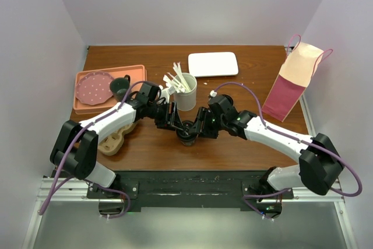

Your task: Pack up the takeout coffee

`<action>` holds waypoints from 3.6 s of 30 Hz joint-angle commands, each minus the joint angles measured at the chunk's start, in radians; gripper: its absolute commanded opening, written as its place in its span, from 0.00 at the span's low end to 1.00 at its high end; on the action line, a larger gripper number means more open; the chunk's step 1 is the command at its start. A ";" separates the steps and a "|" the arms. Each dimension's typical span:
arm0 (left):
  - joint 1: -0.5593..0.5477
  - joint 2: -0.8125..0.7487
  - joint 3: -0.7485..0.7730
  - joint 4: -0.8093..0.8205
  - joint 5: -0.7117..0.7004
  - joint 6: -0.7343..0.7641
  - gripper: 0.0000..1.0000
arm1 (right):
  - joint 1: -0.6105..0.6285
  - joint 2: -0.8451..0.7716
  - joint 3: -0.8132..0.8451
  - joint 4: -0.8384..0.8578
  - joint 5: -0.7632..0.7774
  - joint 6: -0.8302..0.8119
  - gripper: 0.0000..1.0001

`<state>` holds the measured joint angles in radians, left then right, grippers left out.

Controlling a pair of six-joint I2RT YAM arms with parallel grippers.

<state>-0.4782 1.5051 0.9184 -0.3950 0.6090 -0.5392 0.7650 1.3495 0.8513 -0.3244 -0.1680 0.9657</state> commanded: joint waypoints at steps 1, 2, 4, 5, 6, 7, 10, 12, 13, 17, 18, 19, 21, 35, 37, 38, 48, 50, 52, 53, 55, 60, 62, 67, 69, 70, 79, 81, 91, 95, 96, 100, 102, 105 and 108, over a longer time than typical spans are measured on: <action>0.007 0.026 -0.010 -0.044 -0.077 0.036 0.58 | 0.005 0.002 0.017 -0.016 0.045 -0.050 0.53; 0.007 0.024 -0.012 -0.045 -0.083 0.039 0.57 | 0.005 0.007 0.028 -0.037 0.047 -0.064 0.52; 0.007 0.023 -0.019 -0.056 -0.098 0.042 0.57 | 0.002 0.020 0.038 -0.051 0.061 -0.099 0.52; 0.007 0.023 -0.023 -0.061 -0.103 0.042 0.56 | 0.003 0.023 0.054 -0.064 0.068 -0.111 0.53; 0.007 0.023 -0.026 -0.065 -0.113 0.042 0.56 | 0.002 0.023 0.060 -0.062 0.053 -0.136 0.55; 0.007 0.018 -0.030 -0.067 -0.117 0.035 0.55 | -0.004 0.022 0.083 -0.073 0.041 -0.148 0.56; 0.006 0.003 -0.056 -0.051 -0.127 0.015 0.54 | -0.004 -0.013 0.114 -0.107 0.022 -0.165 0.63; 0.006 0.003 -0.062 -0.045 -0.135 0.010 0.54 | -0.009 -0.035 0.112 -0.122 0.007 -0.170 0.66; 0.006 0.009 -0.061 -0.045 -0.137 0.008 0.54 | -0.012 -0.053 0.095 -0.122 -0.011 -0.171 0.66; 0.007 0.020 -0.061 -0.048 -0.163 0.007 0.53 | -0.029 -0.099 0.029 -0.107 -0.062 -0.173 0.57; 0.007 0.021 -0.059 -0.047 -0.167 0.004 0.53 | -0.030 -0.105 0.014 -0.093 -0.074 -0.168 0.55; 0.007 0.026 -0.056 -0.045 -0.172 -0.002 0.53 | -0.035 -0.115 -0.016 -0.070 -0.099 -0.165 0.51; 0.007 0.032 -0.052 -0.041 -0.175 -0.008 0.52 | -0.042 -0.127 -0.041 -0.044 -0.122 -0.156 0.49; 0.007 0.063 -0.056 -0.041 -0.190 -0.007 0.52 | -0.053 -0.018 -0.093 0.153 -0.216 -0.093 0.48; 0.006 0.063 -0.062 -0.039 -0.190 -0.007 0.52 | -0.058 -0.020 -0.109 0.163 -0.209 -0.078 0.47; 0.006 0.063 -0.062 -0.041 -0.195 -0.007 0.52 | -0.062 -0.020 -0.115 0.168 -0.206 -0.073 0.47; 0.006 0.081 -0.084 -0.036 -0.209 -0.008 0.51 | -0.087 0.011 -0.158 0.202 -0.142 -0.059 0.38; 0.007 0.083 -0.087 -0.036 -0.213 -0.008 0.51 | -0.092 0.022 -0.156 0.186 -0.119 -0.059 0.35; 0.007 0.089 -0.092 -0.039 -0.222 -0.008 0.51 | -0.092 0.026 -0.158 0.150 -0.094 -0.062 0.34; 0.006 0.090 -0.092 -0.039 -0.227 -0.010 0.51 | -0.093 0.025 -0.161 0.142 -0.070 -0.064 0.32; 0.007 0.096 -0.099 -0.039 -0.235 -0.011 0.51 | -0.095 0.027 -0.175 0.111 -0.042 -0.065 0.31; 0.009 0.119 -0.116 -0.039 -0.248 -0.013 0.51 | -0.093 0.045 -0.257 0.140 -0.016 -0.045 0.25; 0.012 0.124 -0.121 -0.041 -0.253 -0.011 0.50 | -0.095 0.049 -0.280 0.153 0.001 -0.048 0.22; 0.018 0.124 -0.124 -0.053 -0.276 -0.004 0.50 | -0.093 0.069 -0.316 0.177 0.035 -0.051 0.16; 0.021 0.126 -0.121 -0.056 -0.281 0.002 0.50 | -0.095 0.071 -0.319 0.173 0.038 -0.056 0.15; 0.021 0.126 -0.121 -0.057 -0.284 0.004 0.50 | -0.093 0.068 -0.314 0.165 0.056 -0.059 0.14; 0.023 0.121 -0.084 -0.053 -0.256 0.048 0.50 | -0.099 -0.134 -0.140 0.029 0.039 -0.119 0.36; 0.023 0.133 -0.079 -0.056 -0.255 0.065 0.50 | -0.108 -0.138 -0.091 0.001 0.018 -0.139 0.39; 0.021 0.158 -0.073 0.004 -0.134 0.189 0.50 | -0.200 -0.049 0.009 0.059 0.002 -0.174 0.38; 0.021 0.187 -0.053 0.011 -0.085 0.240 0.49 | -0.204 0.013 0.032 0.111 -0.047 -0.200 0.39; 0.021 0.190 -0.052 0.012 -0.077 0.245 0.49 | -0.205 0.023 0.032 0.136 -0.059 -0.211 0.39; 0.021 0.191 -0.050 0.018 -0.057 0.252 0.48 | -0.210 0.042 0.015 0.188 -0.119 -0.220 0.40; 0.021 0.191 -0.050 0.019 -0.052 0.258 0.48 | -0.208 0.040 -0.008 0.220 -0.136 -0.222 0.41; 0.021 0.196 -0.050 0.018 -0.046 0.269 0.48 | -0.210 0.045 -0.020 0.235 -0.143 -0.219 0.41; 0.021 0.210 -0.049 0.015 -0.041 0.281 0.48 | -0.213 0.036 -0.014 0.235 -0.133 -0.213 0.40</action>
<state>-0.4519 1.6241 0.9310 -0.2344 0.7715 -0.3985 0.5556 1.4071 0.8421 -0.1505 -0.2806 0.7654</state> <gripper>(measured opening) 0.481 0.403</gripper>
